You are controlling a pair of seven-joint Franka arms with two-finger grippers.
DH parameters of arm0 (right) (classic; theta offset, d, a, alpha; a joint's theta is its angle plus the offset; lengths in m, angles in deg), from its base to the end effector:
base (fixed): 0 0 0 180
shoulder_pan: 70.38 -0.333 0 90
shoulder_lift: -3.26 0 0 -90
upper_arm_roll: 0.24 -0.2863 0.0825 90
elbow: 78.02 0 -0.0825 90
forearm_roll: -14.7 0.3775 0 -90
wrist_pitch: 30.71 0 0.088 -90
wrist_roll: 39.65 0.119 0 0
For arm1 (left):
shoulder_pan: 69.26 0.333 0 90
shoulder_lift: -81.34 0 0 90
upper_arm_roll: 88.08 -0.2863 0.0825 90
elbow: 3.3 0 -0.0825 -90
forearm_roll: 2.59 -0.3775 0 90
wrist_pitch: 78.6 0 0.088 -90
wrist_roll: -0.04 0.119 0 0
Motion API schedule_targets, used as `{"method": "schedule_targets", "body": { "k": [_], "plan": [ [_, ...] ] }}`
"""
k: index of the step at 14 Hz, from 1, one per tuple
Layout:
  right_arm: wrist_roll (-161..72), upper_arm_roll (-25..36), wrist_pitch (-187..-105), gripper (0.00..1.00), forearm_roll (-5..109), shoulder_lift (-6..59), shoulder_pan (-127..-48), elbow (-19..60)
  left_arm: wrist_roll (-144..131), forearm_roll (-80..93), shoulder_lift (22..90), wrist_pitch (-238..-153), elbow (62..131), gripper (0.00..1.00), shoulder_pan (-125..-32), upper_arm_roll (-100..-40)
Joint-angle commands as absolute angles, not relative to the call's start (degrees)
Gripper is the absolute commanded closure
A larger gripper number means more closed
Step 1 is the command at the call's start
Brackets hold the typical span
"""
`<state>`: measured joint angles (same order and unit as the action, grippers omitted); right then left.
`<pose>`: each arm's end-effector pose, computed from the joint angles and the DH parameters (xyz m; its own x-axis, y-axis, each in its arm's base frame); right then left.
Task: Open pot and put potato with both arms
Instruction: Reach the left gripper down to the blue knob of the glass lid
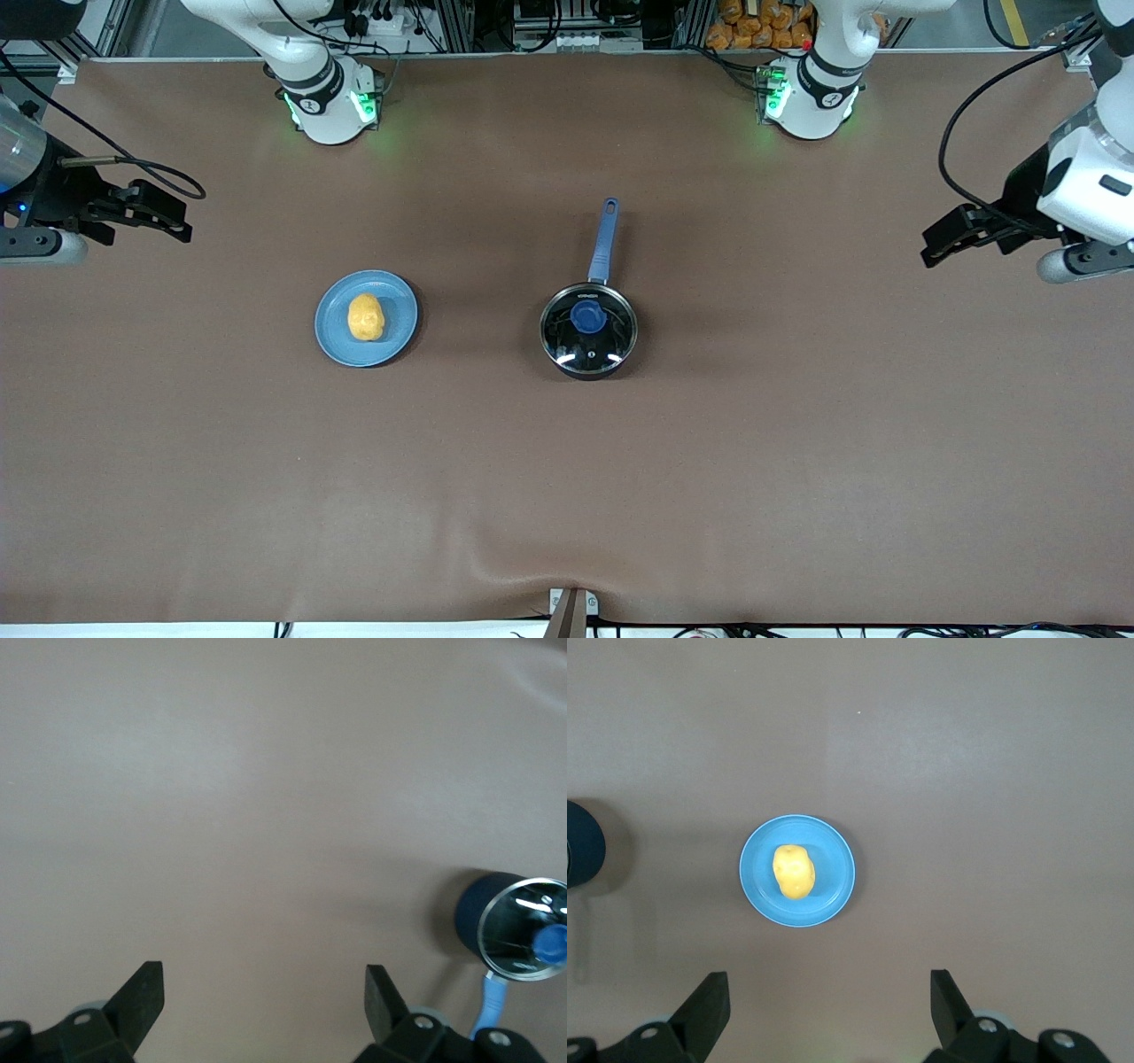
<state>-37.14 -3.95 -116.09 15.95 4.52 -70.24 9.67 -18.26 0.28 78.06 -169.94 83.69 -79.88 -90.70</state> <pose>0.5439 0.0363 0.5826 0.9978 0.0202 -0.0632 0.0190 -0.9996 -0.0205 0.5604 -0.0854 0.5777 0.9838 0.1795 0.0029 0.1791 -0.9825 0.0509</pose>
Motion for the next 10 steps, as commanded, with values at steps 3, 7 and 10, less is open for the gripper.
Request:
{"method": "schedule_targets", "body": {
  "k": [3, 7, 10],
  "plan": [
    [-37.63, -4.1, -115.79, 0.0, 16.81, 5.02, -69.68, 8.55, -23.57, 5.5, 73.52, -172.37, 82.74, 0.0, -82.52, -89.67],
    [-37.72, -4.1, -116.05, 0.0, 16.72, 5.55, -69.77, 8.64, -38.78, 2.35, 68.52, -176.6, 82.74, 0.0, -93.14, -89.14],
    [-37.72, -4.1, -115.88, 0.0, 16.81, 5.55, -69.85, 8.11, -46.34, 1.72, 62.11, -182.55, 82.65, 0.0, -100.26, -89.14]
  ]
}}
